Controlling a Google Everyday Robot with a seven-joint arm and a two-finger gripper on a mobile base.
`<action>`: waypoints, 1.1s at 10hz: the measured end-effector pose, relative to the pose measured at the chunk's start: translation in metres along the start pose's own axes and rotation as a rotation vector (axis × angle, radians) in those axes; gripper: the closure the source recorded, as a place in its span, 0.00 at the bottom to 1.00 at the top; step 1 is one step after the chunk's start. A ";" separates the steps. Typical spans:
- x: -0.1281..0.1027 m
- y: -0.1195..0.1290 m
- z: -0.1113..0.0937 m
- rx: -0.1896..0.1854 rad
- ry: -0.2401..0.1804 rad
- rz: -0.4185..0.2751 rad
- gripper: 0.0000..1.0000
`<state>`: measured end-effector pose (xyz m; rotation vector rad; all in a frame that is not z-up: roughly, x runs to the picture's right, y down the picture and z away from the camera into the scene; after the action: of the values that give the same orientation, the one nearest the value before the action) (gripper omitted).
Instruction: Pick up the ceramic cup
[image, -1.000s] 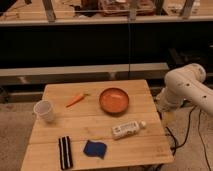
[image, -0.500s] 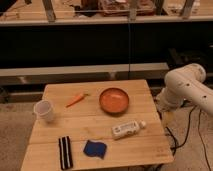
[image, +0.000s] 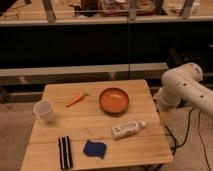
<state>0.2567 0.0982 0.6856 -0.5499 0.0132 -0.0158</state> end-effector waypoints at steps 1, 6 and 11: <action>-0.017 -0.003 0.000 0.004 -0.005 -0.025 0.20; -0.061 -0.017 -0.006 0.050 -0.024 -0.154 0.20; -0.122 -0.032 -0.010 0.095 -0.032 -0.297 0.20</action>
<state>0.1344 0.0682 0.6951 -0.4529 -0.0997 -0.2958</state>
